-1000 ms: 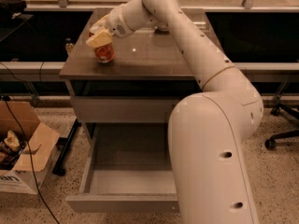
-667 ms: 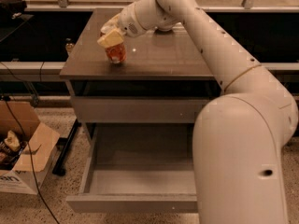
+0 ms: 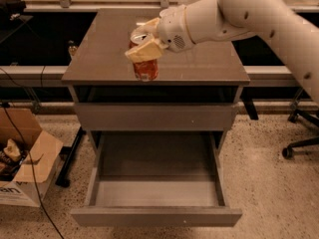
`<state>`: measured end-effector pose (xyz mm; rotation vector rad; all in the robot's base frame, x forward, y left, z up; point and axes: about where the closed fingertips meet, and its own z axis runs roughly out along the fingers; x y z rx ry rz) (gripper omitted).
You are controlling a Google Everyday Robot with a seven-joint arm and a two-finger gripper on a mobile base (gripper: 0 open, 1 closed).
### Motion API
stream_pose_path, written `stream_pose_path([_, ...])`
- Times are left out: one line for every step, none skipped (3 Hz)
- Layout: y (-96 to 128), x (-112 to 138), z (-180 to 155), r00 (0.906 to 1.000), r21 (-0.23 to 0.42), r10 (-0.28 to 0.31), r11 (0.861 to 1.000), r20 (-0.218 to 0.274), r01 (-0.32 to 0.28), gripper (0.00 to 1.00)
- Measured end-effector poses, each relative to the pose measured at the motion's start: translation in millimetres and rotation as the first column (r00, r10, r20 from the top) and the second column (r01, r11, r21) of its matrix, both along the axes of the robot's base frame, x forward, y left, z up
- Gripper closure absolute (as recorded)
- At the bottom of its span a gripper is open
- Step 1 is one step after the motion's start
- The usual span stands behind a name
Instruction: Place coke can into middle drawer
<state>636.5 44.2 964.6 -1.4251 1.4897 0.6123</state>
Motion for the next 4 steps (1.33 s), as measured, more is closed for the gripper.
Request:
stream_pose_path([-29.3,-62.2,-25.6,0.9995,-0.013,0.027,1.000,-0.017,-0.027,1.00])
stream_pose_path([-58.2,-96.2,-81.8,0.9976,-0.040,-0.029,0.999,-0.063,0.026,1.00])
stream_pose_path([-72.6,-100.2,-151.5,0.9911,-0.031,-0.074,0.997,-0.111,0.071,1.00])
stream_pose_path([-91.5,-88.8,-235.2,0.9769,-0.018,-0.100,0.995,-0.189,0.098,1.00])
